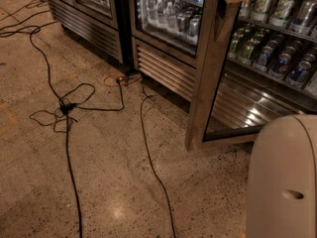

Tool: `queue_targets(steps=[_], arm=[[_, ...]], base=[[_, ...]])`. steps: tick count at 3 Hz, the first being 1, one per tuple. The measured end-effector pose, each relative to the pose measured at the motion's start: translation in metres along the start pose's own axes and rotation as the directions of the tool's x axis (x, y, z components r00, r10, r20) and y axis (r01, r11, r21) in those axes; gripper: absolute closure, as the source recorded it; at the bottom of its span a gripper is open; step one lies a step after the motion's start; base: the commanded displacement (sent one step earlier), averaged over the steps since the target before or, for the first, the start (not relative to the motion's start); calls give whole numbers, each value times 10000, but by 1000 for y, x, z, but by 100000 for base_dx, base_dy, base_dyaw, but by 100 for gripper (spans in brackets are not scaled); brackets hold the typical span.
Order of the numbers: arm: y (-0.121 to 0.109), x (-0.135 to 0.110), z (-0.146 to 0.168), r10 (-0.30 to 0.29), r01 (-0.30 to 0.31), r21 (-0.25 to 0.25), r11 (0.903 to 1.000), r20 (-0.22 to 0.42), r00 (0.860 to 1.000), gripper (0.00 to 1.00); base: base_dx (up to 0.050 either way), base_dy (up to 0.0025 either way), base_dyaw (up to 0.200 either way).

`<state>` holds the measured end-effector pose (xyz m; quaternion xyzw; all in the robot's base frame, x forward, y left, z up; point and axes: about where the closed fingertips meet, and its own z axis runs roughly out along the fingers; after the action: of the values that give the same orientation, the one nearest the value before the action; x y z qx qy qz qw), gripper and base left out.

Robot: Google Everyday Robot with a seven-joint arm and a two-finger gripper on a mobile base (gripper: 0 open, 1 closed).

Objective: Open right fridge door

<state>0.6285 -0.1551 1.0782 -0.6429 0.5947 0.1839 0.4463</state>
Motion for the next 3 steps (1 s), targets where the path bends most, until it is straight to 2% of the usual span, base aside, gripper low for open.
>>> queue_targets(steps=[1, 2, 3], arm=[[-12, -1, -4, 31, -25, 545, 9985, -107, 9999, 100], [-22, 3, 1, 128, -111, 813, 9966, -208, 9997, 100], [-22, 3, 1, 128, -111, 813, 9966, -208, 9997, 100]], base=[[0, 0, 0], [0, 0, 0], [5, -8, -19312]])
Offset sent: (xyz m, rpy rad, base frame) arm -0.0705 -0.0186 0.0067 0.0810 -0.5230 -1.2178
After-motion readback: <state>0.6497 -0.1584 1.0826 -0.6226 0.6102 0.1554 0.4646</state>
